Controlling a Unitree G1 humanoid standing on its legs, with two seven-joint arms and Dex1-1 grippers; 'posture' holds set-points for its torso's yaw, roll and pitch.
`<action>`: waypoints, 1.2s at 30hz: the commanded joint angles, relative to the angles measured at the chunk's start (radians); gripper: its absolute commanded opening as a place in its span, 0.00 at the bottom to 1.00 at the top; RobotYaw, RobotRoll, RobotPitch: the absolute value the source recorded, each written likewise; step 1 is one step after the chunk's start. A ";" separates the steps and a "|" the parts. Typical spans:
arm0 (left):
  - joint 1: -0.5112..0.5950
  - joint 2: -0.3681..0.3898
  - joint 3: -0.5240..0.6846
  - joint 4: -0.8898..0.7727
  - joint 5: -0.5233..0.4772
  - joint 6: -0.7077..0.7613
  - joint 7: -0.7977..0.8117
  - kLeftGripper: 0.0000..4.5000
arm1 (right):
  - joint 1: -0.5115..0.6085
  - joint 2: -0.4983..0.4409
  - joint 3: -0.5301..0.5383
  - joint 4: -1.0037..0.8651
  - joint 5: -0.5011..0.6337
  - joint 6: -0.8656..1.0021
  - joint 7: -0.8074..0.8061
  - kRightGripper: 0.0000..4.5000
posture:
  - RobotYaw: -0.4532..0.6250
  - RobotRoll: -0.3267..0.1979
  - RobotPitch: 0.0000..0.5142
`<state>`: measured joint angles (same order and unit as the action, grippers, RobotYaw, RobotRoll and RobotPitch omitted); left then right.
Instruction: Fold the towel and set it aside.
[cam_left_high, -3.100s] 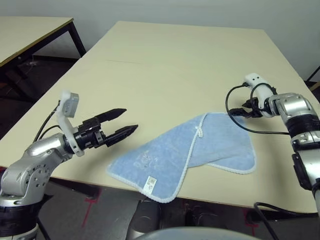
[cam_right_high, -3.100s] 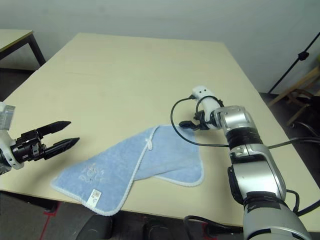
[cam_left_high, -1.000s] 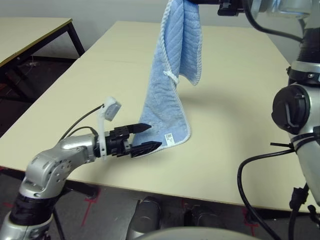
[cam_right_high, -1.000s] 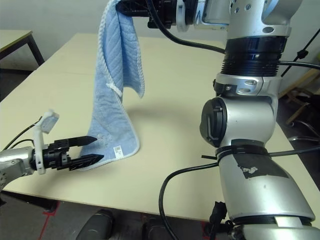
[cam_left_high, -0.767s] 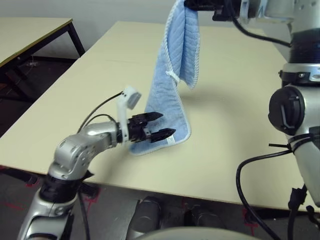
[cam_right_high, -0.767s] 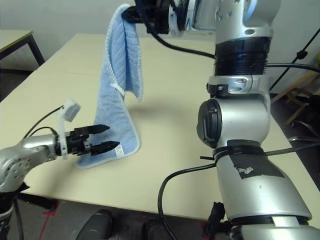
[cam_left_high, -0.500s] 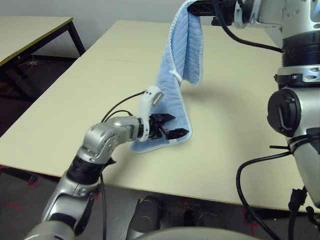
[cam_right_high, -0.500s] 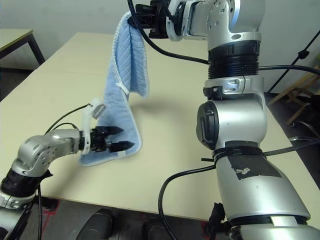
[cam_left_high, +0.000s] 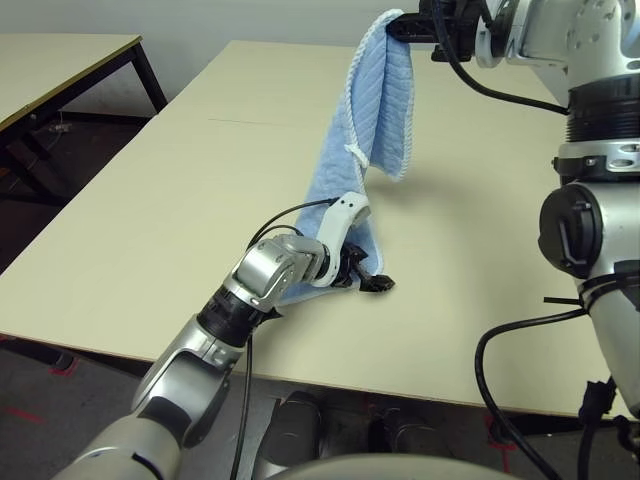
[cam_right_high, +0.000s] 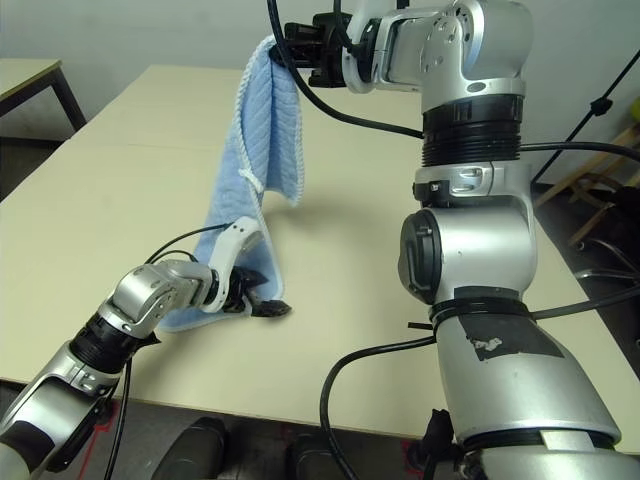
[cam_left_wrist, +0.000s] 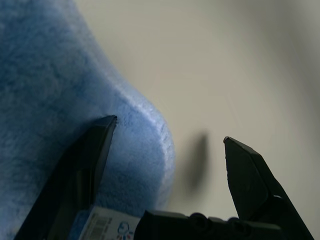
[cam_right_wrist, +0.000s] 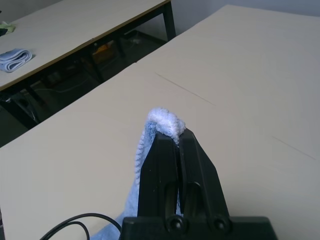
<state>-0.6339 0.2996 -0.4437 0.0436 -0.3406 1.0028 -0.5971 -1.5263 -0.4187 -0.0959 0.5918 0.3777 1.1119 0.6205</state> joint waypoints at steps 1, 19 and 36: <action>0.013 -0.005 -0.037 0.081 0.077 -0.012 0.032 1.00 | 0.014 -0.001 -0.014 -0.036 0.015 0.029 -0.008 0.01 | 0.59 0.62 0.19; 0.024 0.049 -0.150 0.103 0.255 -0.124 -0.098 0.54 | 0.033 -0.017 -0.038 -0.100 0.036 0.058 -0.029 0.00 | 0.57 0.62 0.12; 0.040 0.057 -0.119 0.068 0.274 -0.127 -0.154 0.54 | 0.046 -0.020 -0.044 -0.107 0.038 0.049 -0.025 0.00 | 0.57 0.62 0.10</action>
<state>-0.6284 0.3504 -0.5262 0.0775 -0.0826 0.8432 -0.7393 -1.4845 -0.4340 -0.1344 0.4982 0.4049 1.1606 0.5951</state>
